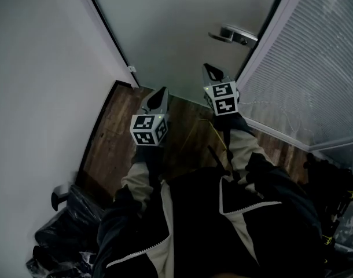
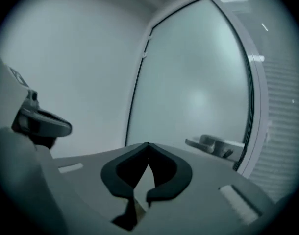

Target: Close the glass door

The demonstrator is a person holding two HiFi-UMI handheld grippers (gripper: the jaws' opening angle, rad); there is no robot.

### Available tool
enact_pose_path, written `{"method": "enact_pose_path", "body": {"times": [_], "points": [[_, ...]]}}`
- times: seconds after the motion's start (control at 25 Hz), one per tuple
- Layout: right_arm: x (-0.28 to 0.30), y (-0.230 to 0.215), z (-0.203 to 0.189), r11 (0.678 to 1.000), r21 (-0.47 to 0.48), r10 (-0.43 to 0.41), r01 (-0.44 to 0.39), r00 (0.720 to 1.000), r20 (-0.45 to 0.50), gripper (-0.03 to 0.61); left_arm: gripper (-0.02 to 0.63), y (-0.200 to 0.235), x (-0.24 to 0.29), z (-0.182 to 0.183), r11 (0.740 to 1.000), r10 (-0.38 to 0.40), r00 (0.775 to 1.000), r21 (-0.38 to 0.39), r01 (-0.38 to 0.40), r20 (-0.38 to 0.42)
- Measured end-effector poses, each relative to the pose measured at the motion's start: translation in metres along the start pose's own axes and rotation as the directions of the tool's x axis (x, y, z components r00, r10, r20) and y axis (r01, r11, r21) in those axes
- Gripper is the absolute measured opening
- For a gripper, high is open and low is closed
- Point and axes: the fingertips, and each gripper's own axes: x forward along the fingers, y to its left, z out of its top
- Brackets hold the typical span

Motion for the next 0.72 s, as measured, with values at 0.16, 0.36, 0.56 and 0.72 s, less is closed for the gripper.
{"method": "enact_pose_path", "body": {"times": [0.16, 0.36, 0.56, 0.72], "points": [[-0.031, 0.055, -0.009, 0.984, 0.154, 0.083, -0.085, 0.996, 0.015, 0.003, 0.000, 0.002, -0.007, 0.013, 1.000, -0.004, 1.000, 0.013, 0.004, 0.030], [-0.039, 0.082, -0.011, 0.985, 0.159, 0.075, -0.069, 0.997, -0.029, 0.002, 0.000, 0.007, -0.016, 0.002, 1.000, -0.008, 1.000, 0.008, 0.008, 0.000], [-0.045, 0.098, -0.008, 0.987, 0.154, 0.048, -0.042, 0.998, -0.032, 0.001, 0.000, 0.014, -0.028, 0.007, 0.999, -0.018, 1.000, 0.028, 0.018, -0.001], [-0.047, 0.108, -0.009, 0.987, 0.155, 0.039, -0.034, 0.999, -0.027, 0.000, 0.000, 0.016, -0.035, 0.009, 0.999, -0.028, 1.000, 0.042, 0.028, -0.004]]}}
